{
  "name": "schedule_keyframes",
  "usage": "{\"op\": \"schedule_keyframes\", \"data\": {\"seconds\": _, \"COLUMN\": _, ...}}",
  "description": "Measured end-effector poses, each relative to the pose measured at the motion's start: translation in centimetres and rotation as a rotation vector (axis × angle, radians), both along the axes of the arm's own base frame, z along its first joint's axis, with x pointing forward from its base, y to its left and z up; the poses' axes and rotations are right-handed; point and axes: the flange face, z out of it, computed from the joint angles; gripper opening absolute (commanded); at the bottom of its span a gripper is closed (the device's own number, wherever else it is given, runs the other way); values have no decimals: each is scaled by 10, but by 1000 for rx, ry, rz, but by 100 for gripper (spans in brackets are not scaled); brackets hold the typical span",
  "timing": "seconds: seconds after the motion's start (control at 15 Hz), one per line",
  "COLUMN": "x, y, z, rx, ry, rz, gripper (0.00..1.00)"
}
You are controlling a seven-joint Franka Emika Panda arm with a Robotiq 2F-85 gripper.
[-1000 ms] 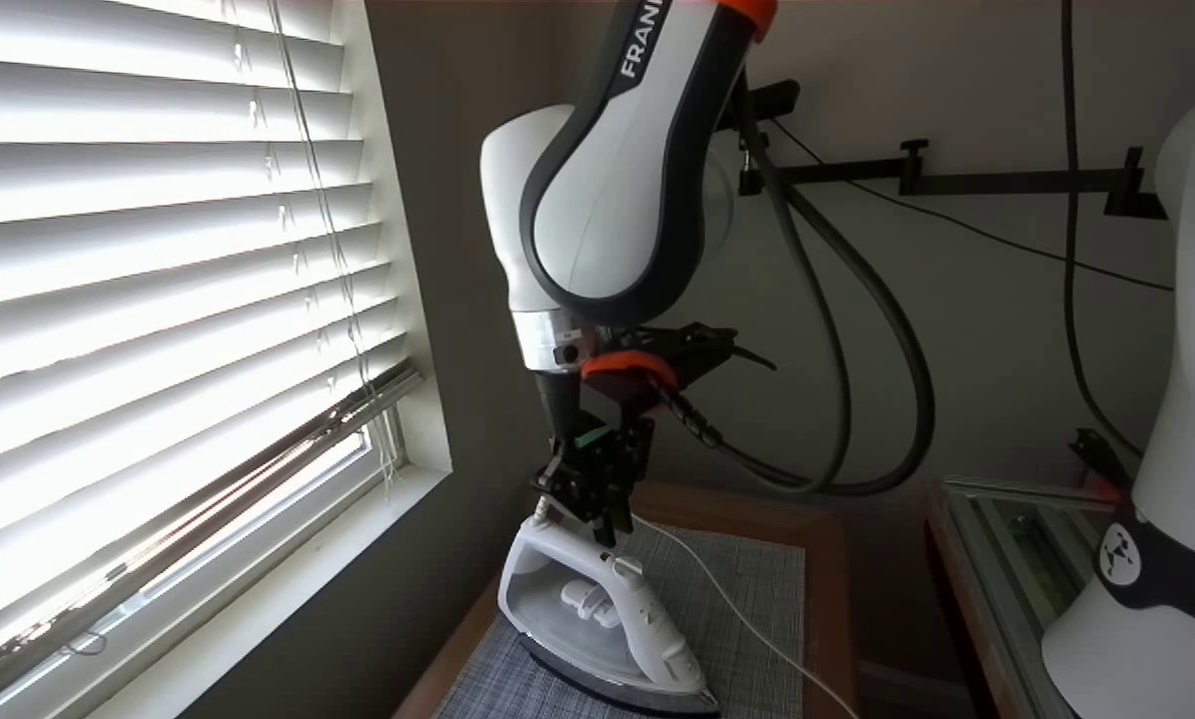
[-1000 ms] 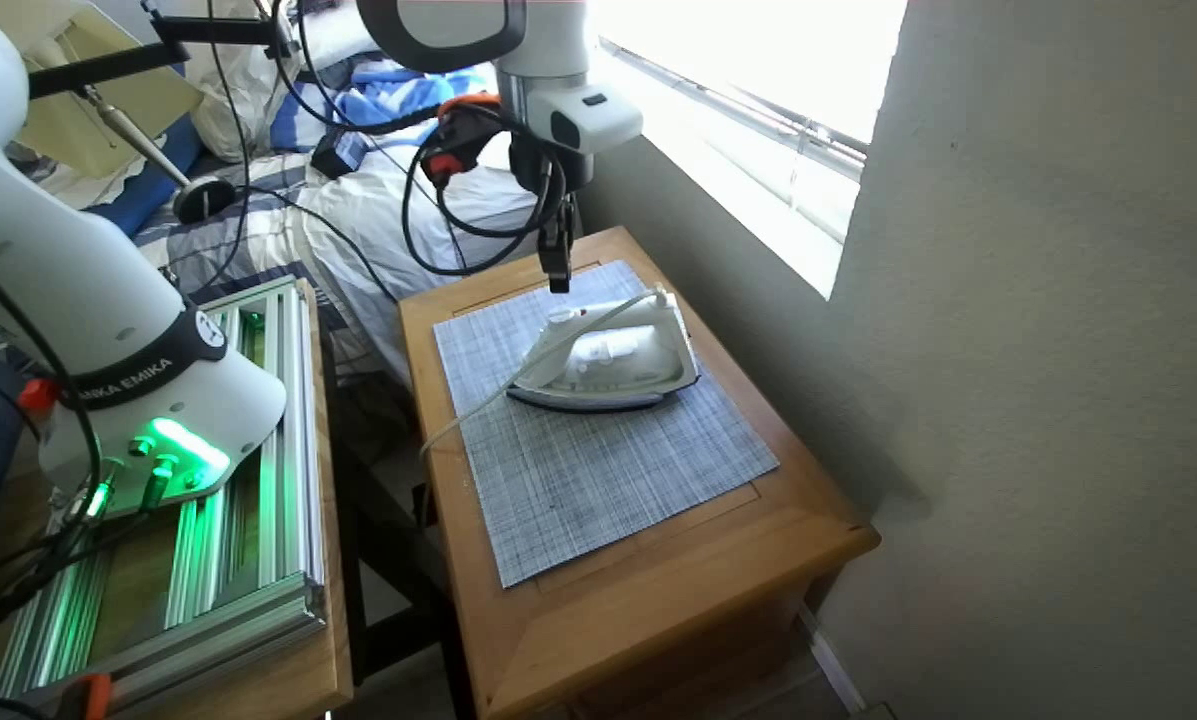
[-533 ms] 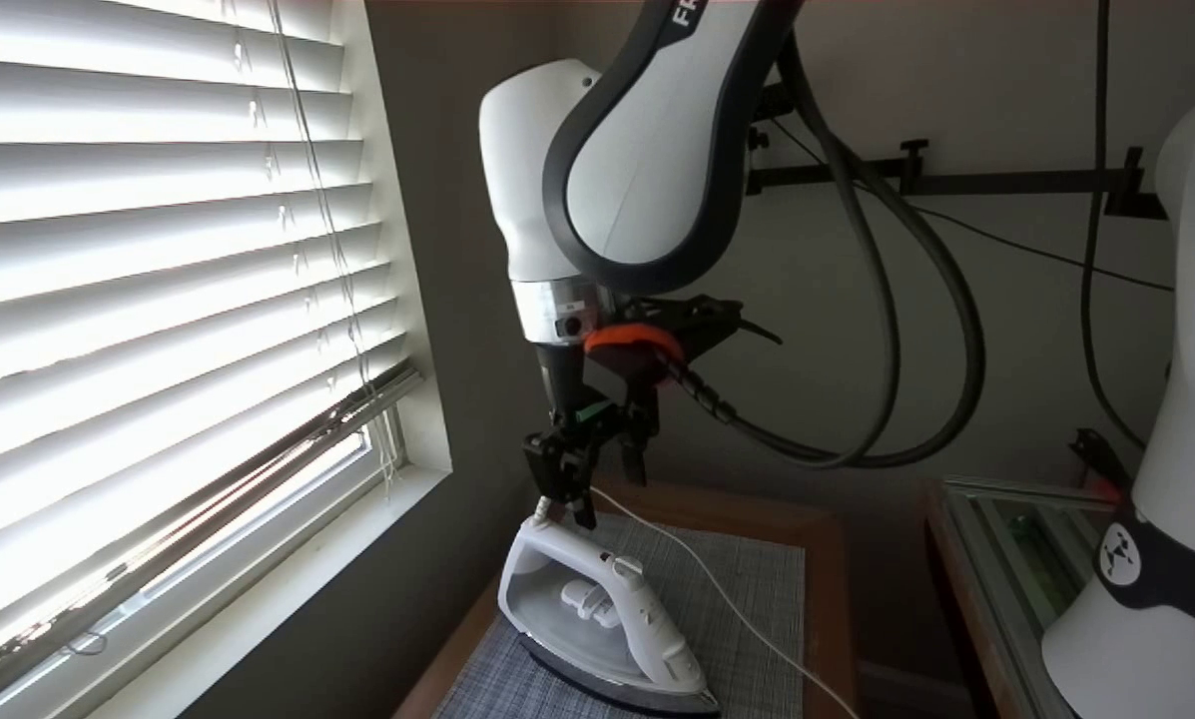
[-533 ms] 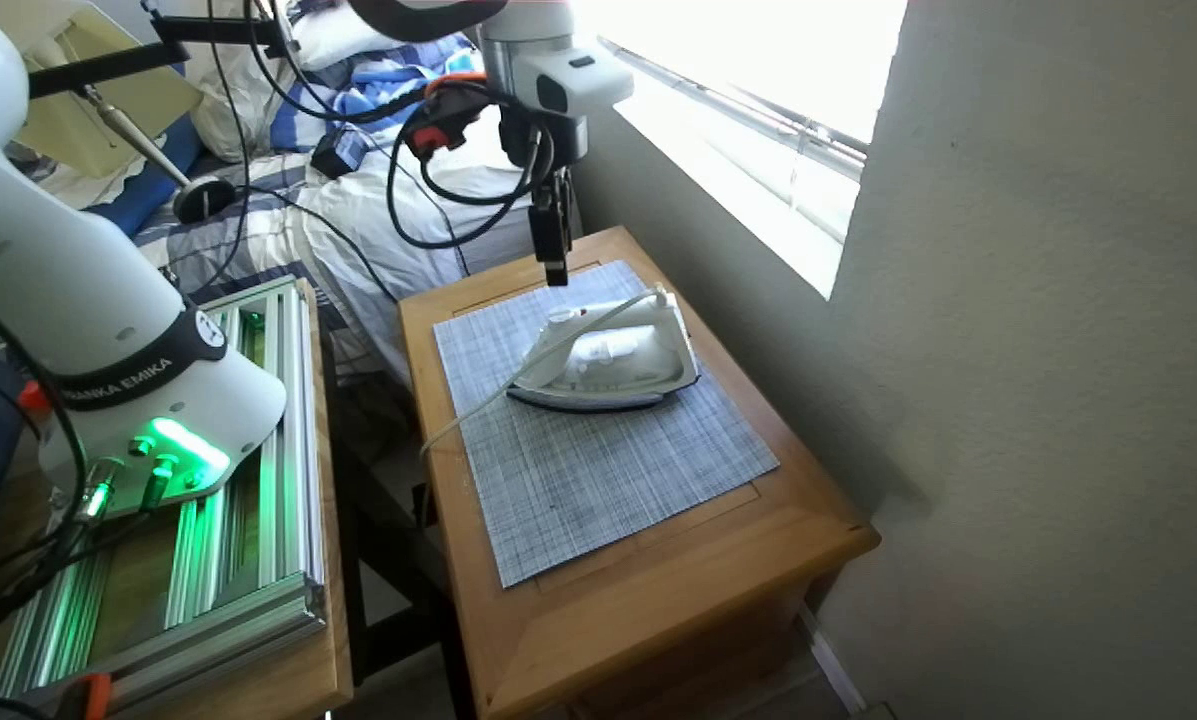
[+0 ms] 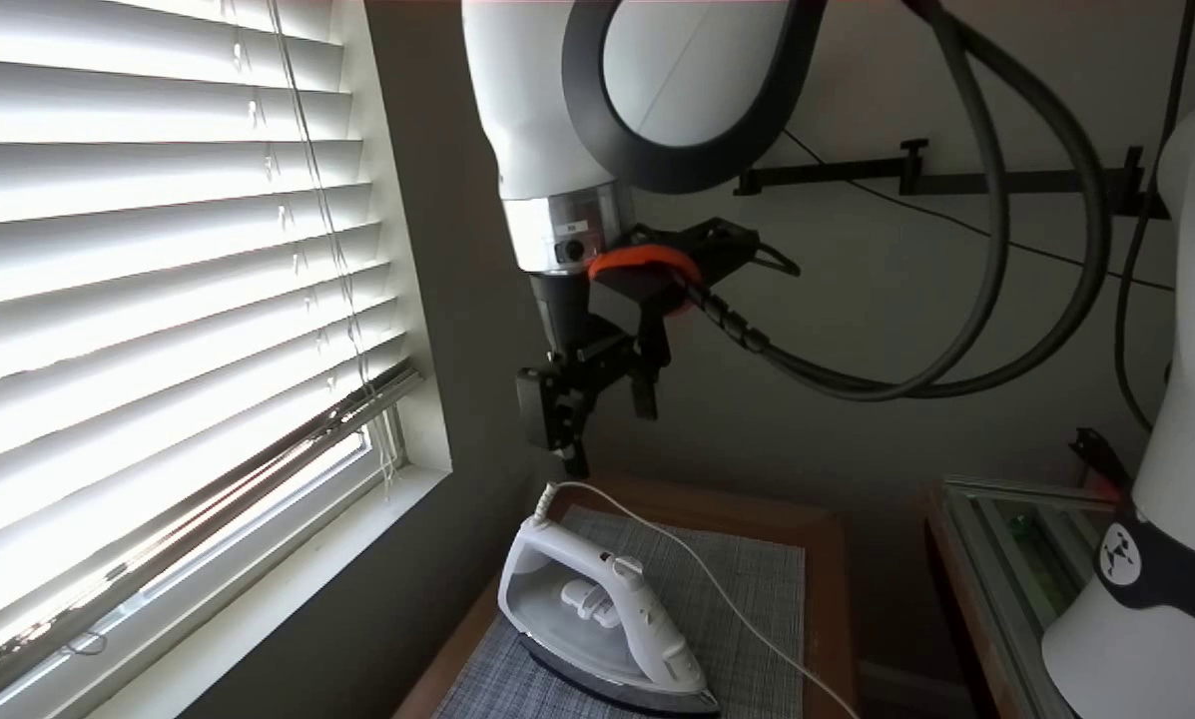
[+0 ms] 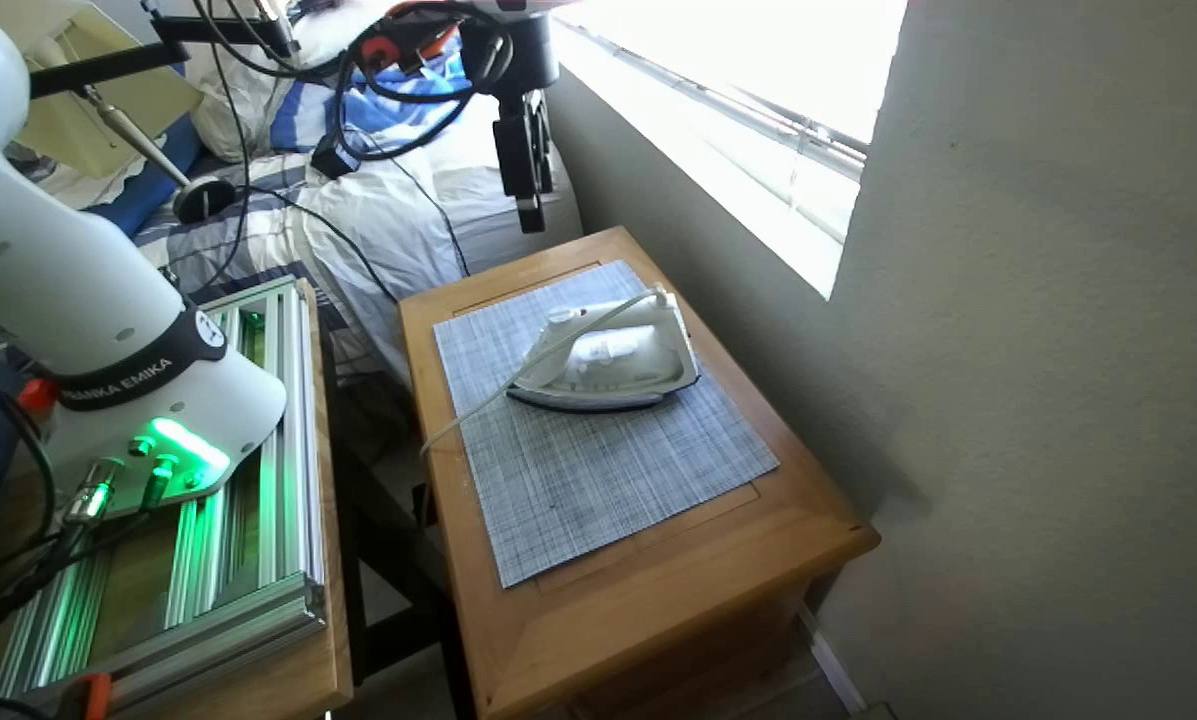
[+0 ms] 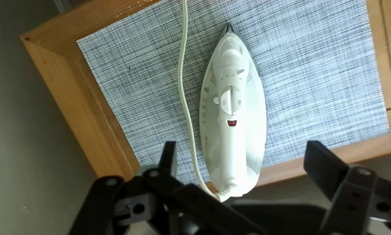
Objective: Press on the left button of the iron
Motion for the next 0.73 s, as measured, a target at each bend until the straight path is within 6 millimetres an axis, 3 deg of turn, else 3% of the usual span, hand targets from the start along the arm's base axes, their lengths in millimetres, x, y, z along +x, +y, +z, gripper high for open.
{"op": "schedule_keyframes", "data": {"seconds": 0.47, "x": -7, "y": 20, "z": 46, "rx": -43, "ry": -56, "rz": 16, "gripper": 100}}
{"op": "schedule_keyframes", "data": {"seconds": 0.73, "x": -7, "y": 24, "z": 47, "rx": -45, "ry": -59, "rz": 21, "gripper": 100}}
